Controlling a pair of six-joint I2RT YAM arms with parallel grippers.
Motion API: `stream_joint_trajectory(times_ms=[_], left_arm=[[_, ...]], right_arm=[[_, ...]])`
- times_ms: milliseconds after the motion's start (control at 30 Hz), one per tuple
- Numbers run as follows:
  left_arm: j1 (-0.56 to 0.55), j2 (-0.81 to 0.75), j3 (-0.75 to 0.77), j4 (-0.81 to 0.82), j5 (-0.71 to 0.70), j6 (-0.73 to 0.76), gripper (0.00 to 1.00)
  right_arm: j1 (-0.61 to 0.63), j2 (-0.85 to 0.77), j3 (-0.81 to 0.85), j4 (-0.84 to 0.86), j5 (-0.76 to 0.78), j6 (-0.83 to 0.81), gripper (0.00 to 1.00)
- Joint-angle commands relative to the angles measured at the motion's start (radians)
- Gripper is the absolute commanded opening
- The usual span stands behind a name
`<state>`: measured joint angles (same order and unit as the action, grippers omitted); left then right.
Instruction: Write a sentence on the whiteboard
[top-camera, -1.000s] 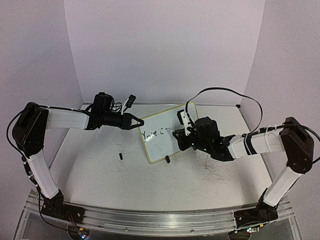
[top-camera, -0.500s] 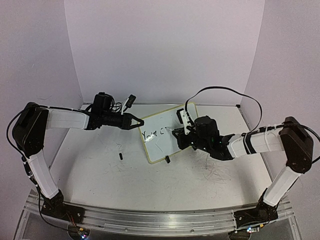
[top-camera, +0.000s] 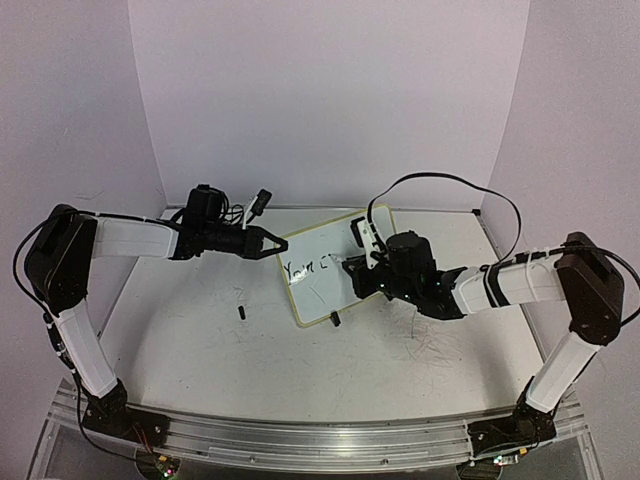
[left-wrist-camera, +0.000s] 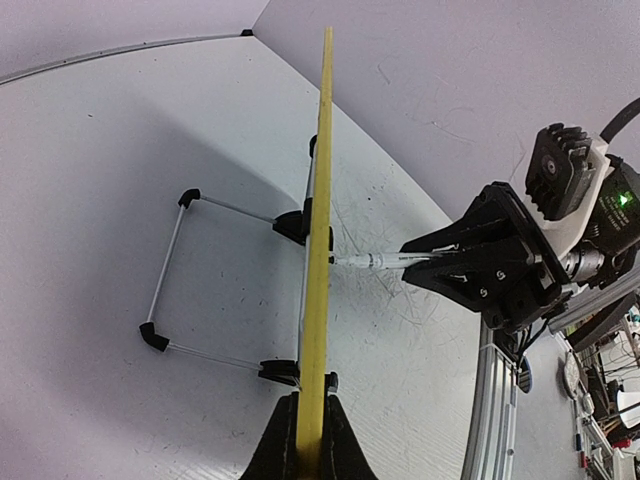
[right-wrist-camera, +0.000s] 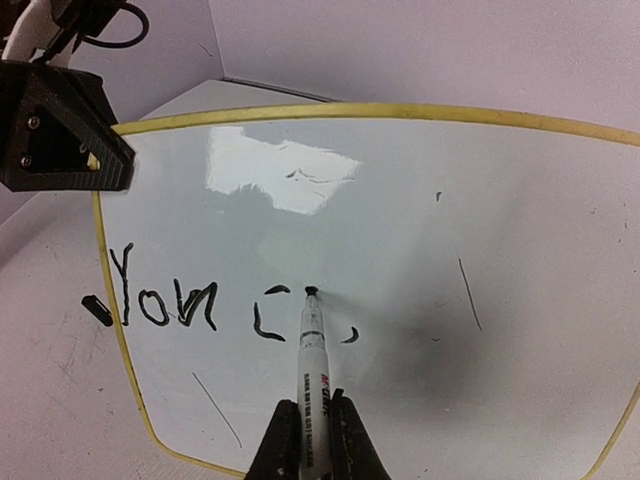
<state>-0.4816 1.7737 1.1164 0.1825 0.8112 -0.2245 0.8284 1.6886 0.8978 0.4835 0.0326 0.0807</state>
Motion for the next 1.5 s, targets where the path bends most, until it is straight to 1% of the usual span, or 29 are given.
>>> stream_joint_trajectory(times_ms=[0,333,500,800,1467], left_arm=[[0.007,-0.035,-0.013,-0.041,-0.010,0.022,0.00],[0.008,-0.041,-0.014,-0.041,-0.011,0.022,0.00],[0.008,-0.042,-0.016,-0.041,-0.012,0.022,0.00],[0.008,-0.047,-0.019,-0.041,-0.016,0.024,0.00],[0.008,-0.042,-0.016,-0.041,-0.009,0.022,0.00]], right_arm=[[0.013,0.011,0.010,-0.011,-0.009,-0.003,0.00],[0.019,-0.003,-0.031,-0.029,-0.004,0.013,0.00],[0.019,-0.008,-0.039,-0.035,0.025,0.016,0.00],[0.013,-0.011,-0.028,-0.020,0.091,0.031,0.00],[0.008,0.003,0.035,0.007,0.101,0.021,0.00]])
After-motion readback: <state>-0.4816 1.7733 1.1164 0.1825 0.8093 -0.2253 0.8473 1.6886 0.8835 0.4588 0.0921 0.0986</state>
